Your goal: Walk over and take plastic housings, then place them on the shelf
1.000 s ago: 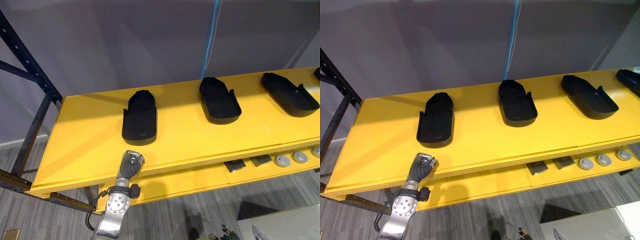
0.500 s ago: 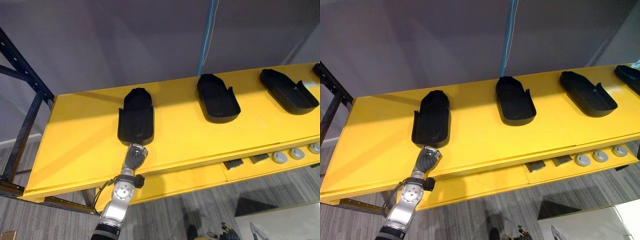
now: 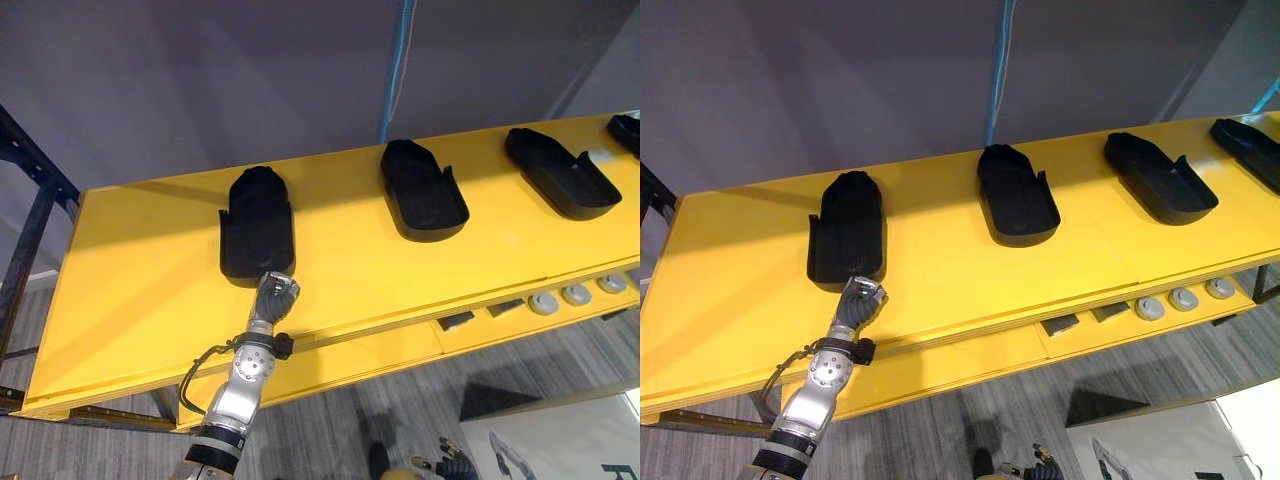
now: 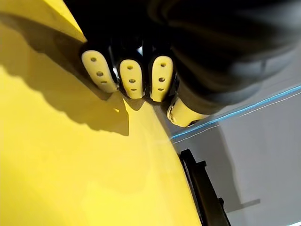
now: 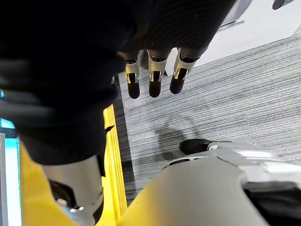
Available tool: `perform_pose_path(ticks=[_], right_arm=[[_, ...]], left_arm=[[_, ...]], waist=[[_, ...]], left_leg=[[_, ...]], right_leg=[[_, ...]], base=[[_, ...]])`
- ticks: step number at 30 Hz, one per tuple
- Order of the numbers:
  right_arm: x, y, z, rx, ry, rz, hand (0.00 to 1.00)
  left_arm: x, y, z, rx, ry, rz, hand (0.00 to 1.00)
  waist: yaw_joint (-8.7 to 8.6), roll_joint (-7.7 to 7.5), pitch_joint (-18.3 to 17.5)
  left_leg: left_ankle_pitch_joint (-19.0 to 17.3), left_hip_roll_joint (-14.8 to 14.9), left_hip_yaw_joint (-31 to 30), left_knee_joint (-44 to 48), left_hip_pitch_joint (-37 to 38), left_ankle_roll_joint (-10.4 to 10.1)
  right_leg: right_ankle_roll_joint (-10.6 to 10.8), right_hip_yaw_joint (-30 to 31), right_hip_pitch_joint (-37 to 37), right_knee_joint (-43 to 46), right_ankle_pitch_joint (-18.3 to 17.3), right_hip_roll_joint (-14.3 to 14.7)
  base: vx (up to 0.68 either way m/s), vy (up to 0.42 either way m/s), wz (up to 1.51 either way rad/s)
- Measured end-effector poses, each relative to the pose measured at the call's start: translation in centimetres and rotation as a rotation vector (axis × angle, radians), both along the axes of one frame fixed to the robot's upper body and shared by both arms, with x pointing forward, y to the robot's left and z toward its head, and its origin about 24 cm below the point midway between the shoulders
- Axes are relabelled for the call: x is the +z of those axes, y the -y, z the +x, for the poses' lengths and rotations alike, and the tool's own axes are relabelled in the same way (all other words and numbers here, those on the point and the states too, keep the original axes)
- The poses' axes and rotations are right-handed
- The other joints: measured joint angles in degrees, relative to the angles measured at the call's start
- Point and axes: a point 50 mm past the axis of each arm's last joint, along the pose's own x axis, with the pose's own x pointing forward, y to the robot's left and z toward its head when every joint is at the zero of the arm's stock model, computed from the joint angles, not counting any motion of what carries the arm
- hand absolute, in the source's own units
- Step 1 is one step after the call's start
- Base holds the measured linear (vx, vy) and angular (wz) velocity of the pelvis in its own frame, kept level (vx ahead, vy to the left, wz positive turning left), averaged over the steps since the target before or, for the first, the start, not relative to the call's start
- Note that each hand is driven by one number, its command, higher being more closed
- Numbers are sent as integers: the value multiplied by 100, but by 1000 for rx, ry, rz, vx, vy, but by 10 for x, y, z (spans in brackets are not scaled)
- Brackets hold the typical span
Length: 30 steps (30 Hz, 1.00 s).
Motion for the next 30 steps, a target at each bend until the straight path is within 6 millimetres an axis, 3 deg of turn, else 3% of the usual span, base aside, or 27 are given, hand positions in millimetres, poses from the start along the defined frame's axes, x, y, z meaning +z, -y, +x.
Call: perform_pose_path(ticks=[24, 30], right_arm=[[0, -1, 0, -1, 3, 4, 0], [0, 1, 0, 1, 0, -2, 0]], left_arm=[[7, -5, 6, 18, 20, -33, 100], [37, -2, -17, -23, 178, -106, 100]], waist=[[-2, -19, 85], [108, 19, 120]], left_leg=[[-2, 8, 68, 15, 101, -17], [47, 8, -108, 15, 101, -2]], right_leg=[[-18, 63, 71, 1, 18, 10], [-18, -97, 160, 13, 13, 1]], base=[[-39, -7, -1], [-41, -6, 13]])
